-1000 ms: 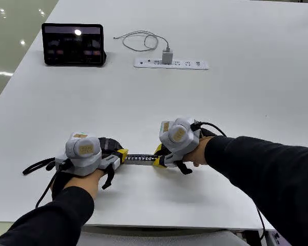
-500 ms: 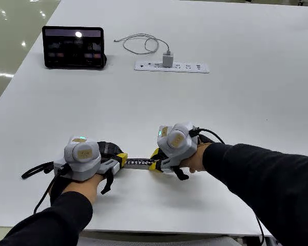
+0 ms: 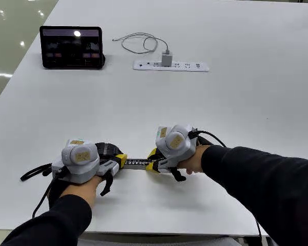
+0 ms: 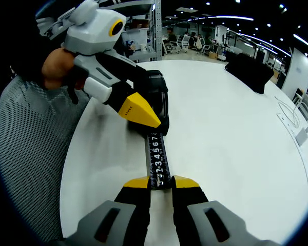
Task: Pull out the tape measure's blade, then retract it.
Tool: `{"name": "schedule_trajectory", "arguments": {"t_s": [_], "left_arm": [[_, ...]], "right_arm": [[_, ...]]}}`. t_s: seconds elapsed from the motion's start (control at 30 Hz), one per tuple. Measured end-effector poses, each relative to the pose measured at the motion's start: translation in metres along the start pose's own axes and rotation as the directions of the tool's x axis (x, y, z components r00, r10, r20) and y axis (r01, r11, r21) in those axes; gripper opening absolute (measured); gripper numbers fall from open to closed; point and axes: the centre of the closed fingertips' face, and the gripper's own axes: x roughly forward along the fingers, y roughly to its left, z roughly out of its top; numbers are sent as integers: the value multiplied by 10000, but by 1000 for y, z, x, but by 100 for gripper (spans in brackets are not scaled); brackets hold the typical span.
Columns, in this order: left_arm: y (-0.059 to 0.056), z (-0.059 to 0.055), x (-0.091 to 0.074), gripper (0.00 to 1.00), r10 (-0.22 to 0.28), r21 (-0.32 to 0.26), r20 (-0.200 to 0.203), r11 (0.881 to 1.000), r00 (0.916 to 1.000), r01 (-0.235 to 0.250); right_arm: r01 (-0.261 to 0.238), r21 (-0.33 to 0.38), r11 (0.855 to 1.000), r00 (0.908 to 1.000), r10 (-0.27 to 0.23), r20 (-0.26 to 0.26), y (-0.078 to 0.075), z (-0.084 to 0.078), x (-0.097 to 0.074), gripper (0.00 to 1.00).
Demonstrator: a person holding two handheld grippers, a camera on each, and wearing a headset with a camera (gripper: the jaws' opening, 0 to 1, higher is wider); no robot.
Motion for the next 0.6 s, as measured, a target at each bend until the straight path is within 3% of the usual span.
{"name": "schedule_trajectory", "arguments": {"t_s": [0.33, 0.6], "left_arm": [[0, 0, -1, 59, -53, -96, 22, 9999, 10000, 54], [1, 0, -2, 59, -212, -284, 8, 9994, 9998, 212]], "right_arm": [[-31, -275, 9996, 10000, 33, 73, 0, 4, 3, 11], [5, -71, 10000, 9998, -4, 210, 1, 10, 8, 11]]}}
